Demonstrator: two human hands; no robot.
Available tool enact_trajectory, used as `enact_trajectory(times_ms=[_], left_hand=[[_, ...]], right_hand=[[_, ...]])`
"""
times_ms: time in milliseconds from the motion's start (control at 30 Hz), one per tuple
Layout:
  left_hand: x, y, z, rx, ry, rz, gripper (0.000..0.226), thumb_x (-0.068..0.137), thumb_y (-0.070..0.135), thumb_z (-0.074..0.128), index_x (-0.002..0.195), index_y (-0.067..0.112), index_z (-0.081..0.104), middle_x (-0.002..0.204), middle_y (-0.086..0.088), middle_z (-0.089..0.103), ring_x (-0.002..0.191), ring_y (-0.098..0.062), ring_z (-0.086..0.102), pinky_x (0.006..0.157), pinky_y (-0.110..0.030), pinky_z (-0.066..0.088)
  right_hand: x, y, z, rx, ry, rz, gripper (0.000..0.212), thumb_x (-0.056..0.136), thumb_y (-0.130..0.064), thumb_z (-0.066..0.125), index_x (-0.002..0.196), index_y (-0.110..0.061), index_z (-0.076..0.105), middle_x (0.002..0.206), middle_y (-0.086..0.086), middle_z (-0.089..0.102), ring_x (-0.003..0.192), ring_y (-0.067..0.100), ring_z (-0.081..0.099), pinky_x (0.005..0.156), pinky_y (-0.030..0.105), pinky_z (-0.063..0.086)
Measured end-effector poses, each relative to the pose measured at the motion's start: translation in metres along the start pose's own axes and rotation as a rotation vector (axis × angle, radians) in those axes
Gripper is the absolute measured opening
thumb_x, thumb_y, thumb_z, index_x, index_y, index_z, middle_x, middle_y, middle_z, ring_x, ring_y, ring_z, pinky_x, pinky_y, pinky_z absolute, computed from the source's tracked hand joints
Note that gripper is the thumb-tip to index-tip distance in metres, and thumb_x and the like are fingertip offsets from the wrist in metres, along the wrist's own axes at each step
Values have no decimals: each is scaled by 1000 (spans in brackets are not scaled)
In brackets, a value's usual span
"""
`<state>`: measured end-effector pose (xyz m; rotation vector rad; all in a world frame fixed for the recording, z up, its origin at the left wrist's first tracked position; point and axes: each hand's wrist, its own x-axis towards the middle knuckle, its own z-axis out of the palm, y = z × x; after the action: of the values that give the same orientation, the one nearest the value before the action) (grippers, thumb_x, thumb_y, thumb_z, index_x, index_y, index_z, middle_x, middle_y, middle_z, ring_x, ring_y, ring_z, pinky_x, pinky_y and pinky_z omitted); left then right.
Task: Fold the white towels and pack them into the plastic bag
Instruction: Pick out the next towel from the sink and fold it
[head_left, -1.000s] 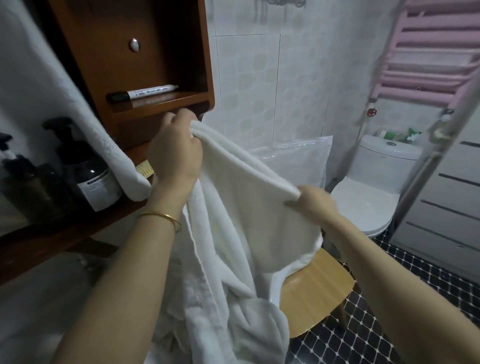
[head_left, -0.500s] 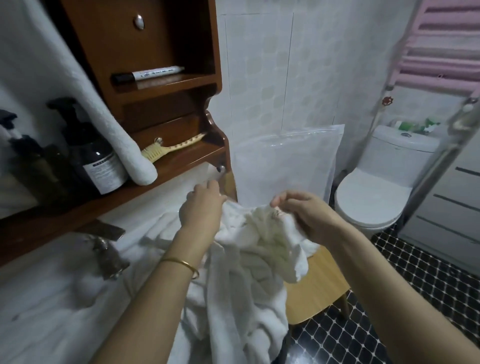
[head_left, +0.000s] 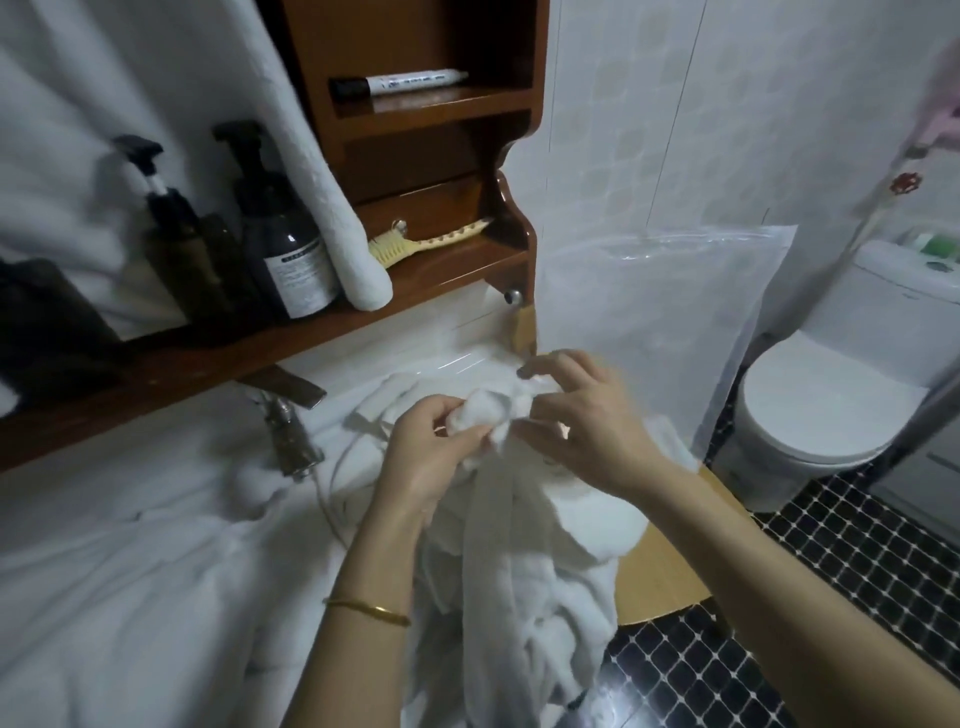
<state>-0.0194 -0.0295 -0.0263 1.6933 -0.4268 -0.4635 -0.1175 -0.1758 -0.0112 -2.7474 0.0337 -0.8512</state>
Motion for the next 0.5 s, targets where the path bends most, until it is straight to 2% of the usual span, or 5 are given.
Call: enact_trajectory(times_ms=[100, 233, 300, 367, 500], left_hand=[[-3, -2, -4, 338, 17, 130, 13, 94, 17, 56, 91, 26, 47, 78, 8, 58, 67, -7, 52, 54, -11, 39], [-10, 3, -4, 500, 31, 184, 14, 98, 24, 47, 90, 34, 41, 58, 5, 47, 46, -4, 44, 40, -16, 33], [-12, 6, -4, 483, 58, 216, 20, 96, 20, 50, 90, 38, 44, 64, 4, 54, 49, -1, 47, 45, -15, 35], [-14, 10, -2, 432, 87, 268, 34, 94, 9, 51, 104, 42, 50, 93, 9, 64, 71, 8, 51, 59, -9, 37], [-15, 14, 4, 278, 176, 299, 54, 91, -1, 51, 133, 32, 40, 102, 13, 62, 98, -3, 58, 80, -15, 44]], right_hand=[[3, -5, 4, 287, -61, 85, 24, 91, -19, 60, 70, -10, 52, 65, -2, 55, 61, 10, 44, 58, 29, 37], [2, -6, 7, 370, -82, 303, 15, 94, -24, 56, 81, -25, 48, 65, -12, 49, 61, 3, 46, 57, 19, 34], [3, -8, 5, 509, -63, 354, 9, 93, -18, 57, 94, -27, 59, 66, -25, 55, 60, -3, 51, 58, 13, 35], [4, -8, 2, 647, -63, 386, 13, 93, -12, 57, 100, -18, 66, 56, -28, 53, 51, -4, 49, 51, 6, 33], [9, -13, -2, 893, -16, 513, 13, 90, -10, 60, 82, -17, 68, 57, -17, 58, 51, -4, 49, 47, 14, 38]])
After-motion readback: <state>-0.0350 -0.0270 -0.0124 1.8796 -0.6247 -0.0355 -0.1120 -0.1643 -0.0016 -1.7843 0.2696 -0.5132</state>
